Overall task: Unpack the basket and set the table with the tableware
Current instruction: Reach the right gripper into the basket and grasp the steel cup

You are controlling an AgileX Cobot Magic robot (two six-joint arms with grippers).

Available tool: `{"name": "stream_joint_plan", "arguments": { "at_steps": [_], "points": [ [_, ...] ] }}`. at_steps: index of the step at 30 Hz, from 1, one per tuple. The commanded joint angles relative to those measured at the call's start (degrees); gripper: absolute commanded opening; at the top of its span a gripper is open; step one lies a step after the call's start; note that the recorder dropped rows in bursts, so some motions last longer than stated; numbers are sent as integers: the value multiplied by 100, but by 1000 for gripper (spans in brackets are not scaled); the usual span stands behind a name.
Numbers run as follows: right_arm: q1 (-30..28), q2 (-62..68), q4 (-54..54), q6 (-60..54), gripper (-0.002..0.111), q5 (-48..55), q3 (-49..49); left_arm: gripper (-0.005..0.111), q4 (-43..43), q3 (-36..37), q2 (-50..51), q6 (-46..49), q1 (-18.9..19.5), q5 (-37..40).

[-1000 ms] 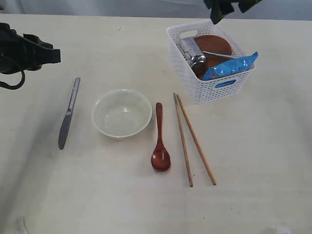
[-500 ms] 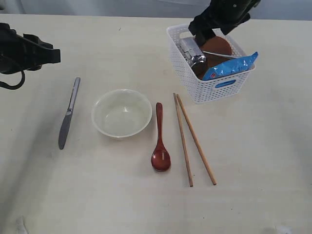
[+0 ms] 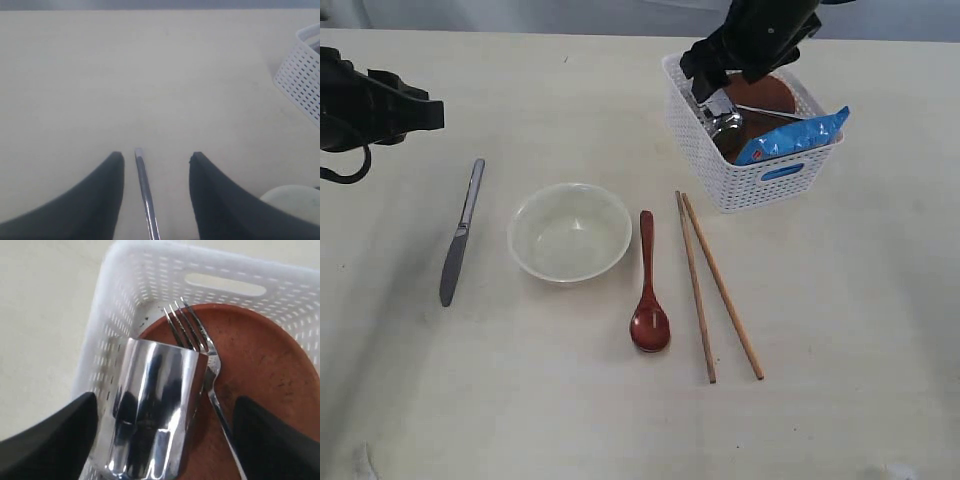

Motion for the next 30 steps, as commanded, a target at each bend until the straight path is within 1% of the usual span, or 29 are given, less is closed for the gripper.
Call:
{"name": "stream_joint_plan", "arguments": {
  "at_steps": [1,6,15,19,26,28,29,30],
  "points": [
    [-1,117,13,-67,71,-6,-28,41,25,33,-47,14,26,-28],
    [-1,348,13,27,71,683,-582,41,25,33,-47,14,26,-28],
    [-1,948,13,231,71,1469,-1598,41,25,33,-47,14,26,-28],
    [4,1230,21,231,71,1698,-1809,41,25,33,-47,14,26,-28],
    [40,1412,21,315,71,1702,-1938,41,25,33,-47,14,26,-18],
    [40,1412,10,334,67,1716,-1938,41,25,33,-47,14,26,-18],
    [40,1412,10,459,55,1725,-1938,41,25,33,-47,14,26,-18],
    [40,1412,10,459,48,1725,-1938,41,25,33,-47,14,26,-18]
  ]
}}
